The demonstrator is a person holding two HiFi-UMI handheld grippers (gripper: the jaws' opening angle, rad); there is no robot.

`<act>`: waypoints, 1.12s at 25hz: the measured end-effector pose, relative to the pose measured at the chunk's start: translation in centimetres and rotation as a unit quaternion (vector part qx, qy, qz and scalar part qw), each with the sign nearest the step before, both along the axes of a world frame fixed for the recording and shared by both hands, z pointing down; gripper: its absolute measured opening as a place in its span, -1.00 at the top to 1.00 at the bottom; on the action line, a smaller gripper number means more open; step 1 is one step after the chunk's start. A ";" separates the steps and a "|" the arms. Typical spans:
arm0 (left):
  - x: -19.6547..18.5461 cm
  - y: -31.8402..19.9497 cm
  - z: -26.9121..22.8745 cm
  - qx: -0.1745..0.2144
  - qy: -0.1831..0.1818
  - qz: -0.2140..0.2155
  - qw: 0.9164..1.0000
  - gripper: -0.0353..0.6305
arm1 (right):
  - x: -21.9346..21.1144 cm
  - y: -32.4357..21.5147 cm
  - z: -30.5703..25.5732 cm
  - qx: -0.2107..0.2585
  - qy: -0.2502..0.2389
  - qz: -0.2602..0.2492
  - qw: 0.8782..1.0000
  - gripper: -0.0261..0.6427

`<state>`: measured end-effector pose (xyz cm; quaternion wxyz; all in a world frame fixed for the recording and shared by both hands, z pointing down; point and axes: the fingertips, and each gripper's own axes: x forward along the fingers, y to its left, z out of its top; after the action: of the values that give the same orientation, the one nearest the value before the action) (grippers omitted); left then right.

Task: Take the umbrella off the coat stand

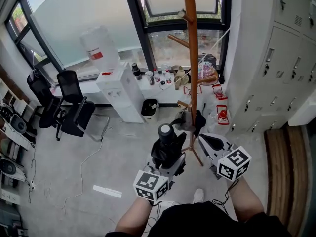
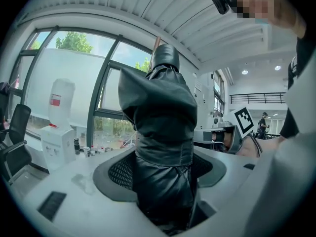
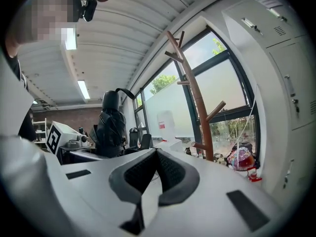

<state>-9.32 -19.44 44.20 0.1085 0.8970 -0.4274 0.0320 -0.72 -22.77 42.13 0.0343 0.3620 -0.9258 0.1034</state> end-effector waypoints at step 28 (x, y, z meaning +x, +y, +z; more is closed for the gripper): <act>-2.1 12.2 5.7 -0.053 0.022 0.079 0.995 0.00 | -1.7 12.5 3.4 -0.027 0.027 0.078 0.996 0.76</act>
<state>-11.41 -7.22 49.87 0.1626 0.9214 -0.3503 0.0439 -2.42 -10.23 45.57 0.0612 0.4347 -0.8903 0.1212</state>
